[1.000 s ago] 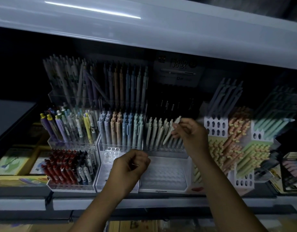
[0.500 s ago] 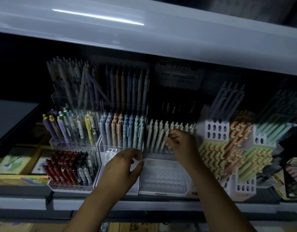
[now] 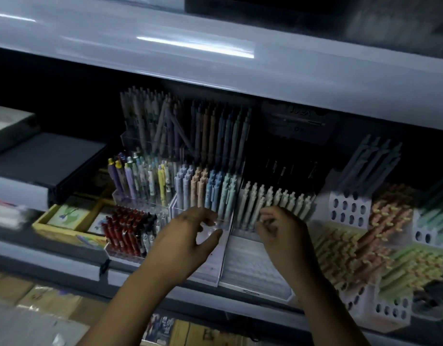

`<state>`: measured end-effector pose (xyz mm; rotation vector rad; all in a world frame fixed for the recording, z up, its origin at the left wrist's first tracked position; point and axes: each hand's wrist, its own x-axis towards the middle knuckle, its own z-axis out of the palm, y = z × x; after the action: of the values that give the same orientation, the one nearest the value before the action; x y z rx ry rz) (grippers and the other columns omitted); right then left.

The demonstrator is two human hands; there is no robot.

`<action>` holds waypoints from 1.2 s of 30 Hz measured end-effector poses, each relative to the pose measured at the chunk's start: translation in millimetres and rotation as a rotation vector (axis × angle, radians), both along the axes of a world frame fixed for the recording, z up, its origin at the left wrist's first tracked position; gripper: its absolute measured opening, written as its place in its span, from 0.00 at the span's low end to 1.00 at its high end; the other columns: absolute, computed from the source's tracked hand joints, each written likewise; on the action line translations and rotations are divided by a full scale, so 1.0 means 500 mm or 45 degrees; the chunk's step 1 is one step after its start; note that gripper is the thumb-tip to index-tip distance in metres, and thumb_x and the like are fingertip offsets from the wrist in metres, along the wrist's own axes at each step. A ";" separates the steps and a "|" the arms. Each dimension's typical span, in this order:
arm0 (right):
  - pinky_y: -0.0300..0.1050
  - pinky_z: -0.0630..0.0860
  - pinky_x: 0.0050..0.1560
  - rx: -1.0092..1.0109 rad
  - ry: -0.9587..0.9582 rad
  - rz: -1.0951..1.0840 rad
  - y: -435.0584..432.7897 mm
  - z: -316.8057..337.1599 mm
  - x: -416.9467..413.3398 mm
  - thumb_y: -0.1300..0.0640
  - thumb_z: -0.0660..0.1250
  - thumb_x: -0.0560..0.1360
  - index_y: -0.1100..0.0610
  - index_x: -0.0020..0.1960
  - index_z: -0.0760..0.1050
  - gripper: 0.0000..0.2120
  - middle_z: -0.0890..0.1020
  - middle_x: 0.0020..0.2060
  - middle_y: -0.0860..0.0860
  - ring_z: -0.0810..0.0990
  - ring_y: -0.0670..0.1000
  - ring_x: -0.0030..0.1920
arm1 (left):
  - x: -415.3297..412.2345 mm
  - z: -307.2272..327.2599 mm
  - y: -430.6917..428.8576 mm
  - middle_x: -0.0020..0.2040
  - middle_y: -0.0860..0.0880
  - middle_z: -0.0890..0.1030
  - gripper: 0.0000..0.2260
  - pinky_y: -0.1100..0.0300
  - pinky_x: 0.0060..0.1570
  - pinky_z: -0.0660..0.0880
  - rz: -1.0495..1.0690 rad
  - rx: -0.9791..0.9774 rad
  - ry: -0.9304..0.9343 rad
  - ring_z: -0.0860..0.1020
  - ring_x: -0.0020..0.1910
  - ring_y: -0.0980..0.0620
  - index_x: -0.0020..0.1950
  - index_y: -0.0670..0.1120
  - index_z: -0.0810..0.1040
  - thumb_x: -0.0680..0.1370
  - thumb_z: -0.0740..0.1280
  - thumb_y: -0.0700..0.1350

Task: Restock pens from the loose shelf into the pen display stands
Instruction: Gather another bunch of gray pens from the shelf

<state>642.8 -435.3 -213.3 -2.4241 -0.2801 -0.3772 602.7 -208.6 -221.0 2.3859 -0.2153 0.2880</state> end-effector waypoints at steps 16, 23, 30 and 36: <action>0.52 0.77 0.53 -0.481 -0.146 1.180 0.521 0.217 -0.145 0.46 0.64 0.81 0.49 0.65 0.72 0.15 0.76 0.60 0.47 0.78 0.53 0.55 | -0.409 0.183 0.361 0.54 0.60 0.79 0.13 0.54 0.50 0.79 0.832 0.220 0.001 0.78 0.50 0.59 0.62 0.58 0.75 0.80 0.67 0.58; 0.50 0.77 0.52 -0.619 -0.441 1.539 0.940 0.328 -0.362 0.45 0.62 0.81 0.48 0.66 0.71 0.16 0.76 0.61 0.47 0.78 0.52 0.58 | -0.698 0.293 0.674 0.55 0.60 0.79 0.13 0.55 0.49 0.80 1.178 0.336 -0.045 0.78 0.49 0.60 0.61 0.58 0.76 0.78 0.68 0.57; 0.54 0.79 0.52 -0.550 -0.460 1.750 1.387 0.416 -0.634 0.44 0.65 0.79 0.48 0.62 0.72 0.14 0.78 0.58 0.49 0.78 0.52 0.55 | -1.005 0.406 1.031 0.53 0.61 0.77 0.10 0.57 0.49 0.77 1.400 0.516 0.036 0.77 0.49 0.58 0.57 0.60 0.73 0.78 0.68 0.57; 0.52 0.80 0.54 -0.355 -0.284 1.909 1.737 0.447 -0.817 0.44 0.69 0.76 0.45 0.61 0.75 0.15 0.80 0.54 0.45 0.80 0.48 0.52 | -1.179 0.474 1.310 0.54 0.61 0.79 0.14 0.53 0.51 0.80 1.551 0.489 0.054 0.78 0.50 0.60 0.63 0.59 0.75 0.79 0.68 0.58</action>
<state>234.2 433.2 10.5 -1.7253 -2.1061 0.1119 13.2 446.6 16.1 2.5905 1.3491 0.7838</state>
